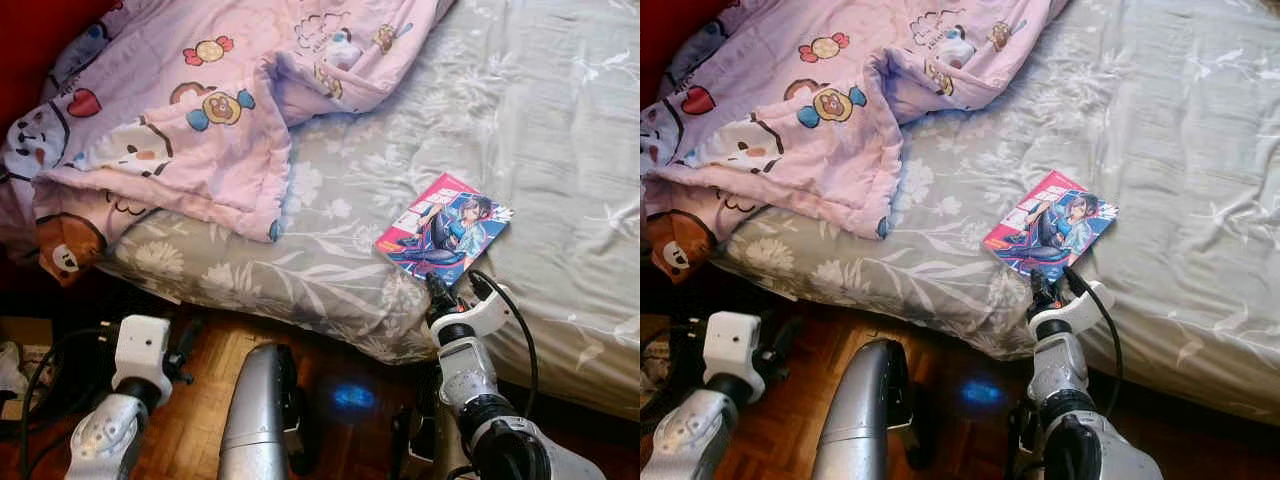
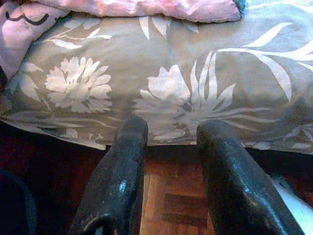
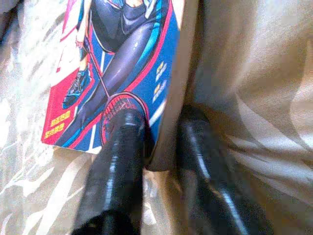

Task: Clean up the room

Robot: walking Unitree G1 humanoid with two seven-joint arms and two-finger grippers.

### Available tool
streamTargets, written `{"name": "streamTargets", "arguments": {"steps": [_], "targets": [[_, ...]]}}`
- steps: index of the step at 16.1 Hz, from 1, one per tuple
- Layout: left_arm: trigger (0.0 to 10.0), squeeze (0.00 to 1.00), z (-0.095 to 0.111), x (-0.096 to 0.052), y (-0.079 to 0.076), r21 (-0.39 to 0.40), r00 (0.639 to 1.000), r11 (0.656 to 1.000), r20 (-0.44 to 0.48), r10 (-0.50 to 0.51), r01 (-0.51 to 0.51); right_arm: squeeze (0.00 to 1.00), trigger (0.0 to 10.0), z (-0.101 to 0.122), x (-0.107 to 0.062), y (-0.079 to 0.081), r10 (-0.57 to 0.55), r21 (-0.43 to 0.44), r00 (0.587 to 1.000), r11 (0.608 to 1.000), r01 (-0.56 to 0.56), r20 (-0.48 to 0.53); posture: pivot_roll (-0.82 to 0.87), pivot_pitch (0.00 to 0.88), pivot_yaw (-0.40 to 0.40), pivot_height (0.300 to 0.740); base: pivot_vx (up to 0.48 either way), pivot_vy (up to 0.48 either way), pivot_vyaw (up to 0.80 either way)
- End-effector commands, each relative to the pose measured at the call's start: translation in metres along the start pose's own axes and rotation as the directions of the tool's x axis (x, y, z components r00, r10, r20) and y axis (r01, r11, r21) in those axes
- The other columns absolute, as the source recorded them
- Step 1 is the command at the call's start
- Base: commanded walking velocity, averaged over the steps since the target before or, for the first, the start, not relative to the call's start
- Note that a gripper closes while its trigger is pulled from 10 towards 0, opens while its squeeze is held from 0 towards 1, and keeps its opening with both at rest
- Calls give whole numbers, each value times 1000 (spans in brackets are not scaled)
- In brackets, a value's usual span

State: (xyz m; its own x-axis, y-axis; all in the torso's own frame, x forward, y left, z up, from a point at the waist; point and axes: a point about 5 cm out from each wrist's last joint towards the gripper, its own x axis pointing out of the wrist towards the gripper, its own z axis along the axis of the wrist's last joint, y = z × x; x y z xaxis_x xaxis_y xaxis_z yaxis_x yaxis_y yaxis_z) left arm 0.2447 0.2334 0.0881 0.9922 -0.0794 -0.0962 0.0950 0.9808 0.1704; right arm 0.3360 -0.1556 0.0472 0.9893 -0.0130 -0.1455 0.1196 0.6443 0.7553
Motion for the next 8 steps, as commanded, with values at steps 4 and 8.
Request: {"name": "streamTargets", "arguments": {"steps": [4,8], "targets": [[10000,0,-10,8,0,-3,999,1000,-27,21,-21,0,0,-2,-18,-24,-116,-234,991,964,128,64,278,306,91,584,0,0,0],[10000,0,-12,20,-3,-15,1000,1000,-15,26,-27,0,0,14,-25,-25,-71,-367,979,920,138,189,240,272,68,584,0,0,0]]}}
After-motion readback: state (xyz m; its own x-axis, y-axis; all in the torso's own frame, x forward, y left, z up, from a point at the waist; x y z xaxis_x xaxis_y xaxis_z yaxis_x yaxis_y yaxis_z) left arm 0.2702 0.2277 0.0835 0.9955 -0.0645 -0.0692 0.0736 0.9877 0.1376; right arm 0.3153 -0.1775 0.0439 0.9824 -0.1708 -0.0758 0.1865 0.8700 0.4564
